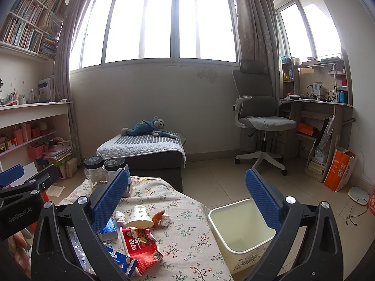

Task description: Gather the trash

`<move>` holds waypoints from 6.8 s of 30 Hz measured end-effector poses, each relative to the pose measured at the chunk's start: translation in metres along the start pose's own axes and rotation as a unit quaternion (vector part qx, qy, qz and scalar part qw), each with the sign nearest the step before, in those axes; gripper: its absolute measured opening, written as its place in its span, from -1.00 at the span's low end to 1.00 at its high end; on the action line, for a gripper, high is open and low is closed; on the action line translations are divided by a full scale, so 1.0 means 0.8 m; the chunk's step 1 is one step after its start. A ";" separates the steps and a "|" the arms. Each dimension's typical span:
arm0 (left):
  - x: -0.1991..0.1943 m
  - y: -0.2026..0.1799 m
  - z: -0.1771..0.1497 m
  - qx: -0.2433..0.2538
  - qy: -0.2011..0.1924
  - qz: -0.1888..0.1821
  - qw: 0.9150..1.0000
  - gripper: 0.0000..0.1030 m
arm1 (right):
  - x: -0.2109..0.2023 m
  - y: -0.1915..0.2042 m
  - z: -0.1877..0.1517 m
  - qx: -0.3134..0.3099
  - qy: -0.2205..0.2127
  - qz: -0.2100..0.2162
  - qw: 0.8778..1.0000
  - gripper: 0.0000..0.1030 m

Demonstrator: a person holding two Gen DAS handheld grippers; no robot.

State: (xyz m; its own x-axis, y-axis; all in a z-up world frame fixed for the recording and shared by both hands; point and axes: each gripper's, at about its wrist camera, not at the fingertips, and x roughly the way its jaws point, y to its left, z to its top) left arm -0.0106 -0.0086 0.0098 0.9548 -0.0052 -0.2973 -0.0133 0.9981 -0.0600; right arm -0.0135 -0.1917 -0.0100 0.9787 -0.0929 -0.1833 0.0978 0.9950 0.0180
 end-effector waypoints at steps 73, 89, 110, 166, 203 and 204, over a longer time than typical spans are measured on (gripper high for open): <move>0.254 0.211 -0.124 -0.247 0.438 -0.090 0.860 0.17 | 0.193 0.218 -0.226 -0.315 0.454 0.351 0.756 0.37; 0.244 0.209 -0.096 -0.248 0.371 -0.098 0.889 0.17 | 0.188 0.181 -0.155 -0.250 0.386 0.350 0.816 0.04; 0.265 0.091 -0.074 -0.204 0.306 -0.138 0.920 0.17 | 0.316 -0.071 -0.099 0.022 0.343 -0.036 0.938 0.05; 0.336 -0.160 -0.080 0.007 0.290 -0.064 0.955 0.78 | 0.271 -0.141 -0.073 0.059 0.292 -0.190 0.936 0.86; 0.364 0.214 -0.124 -0.043 0.393 0.165 0.904 0.79 | 0.306 0.113 -0.113 -0.082 0.341 -0.033 0.936 0.86; 0.370 0.221 -0.131 -0.040 0.401 0.165 0.900 0.79 | 0.308 0.111 -0.115 -0.085 0.348 -0.026 0.933 0.86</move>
State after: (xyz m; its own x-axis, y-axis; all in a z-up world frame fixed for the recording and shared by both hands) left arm 0.2384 0.1600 -0.1886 0.3742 0.2168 -0.9016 -0.3096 0.9457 0.0990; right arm 0.2196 -0.1226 -0.1441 0.6132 -0.1550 -0.7745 0.0545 0.9865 -0.1543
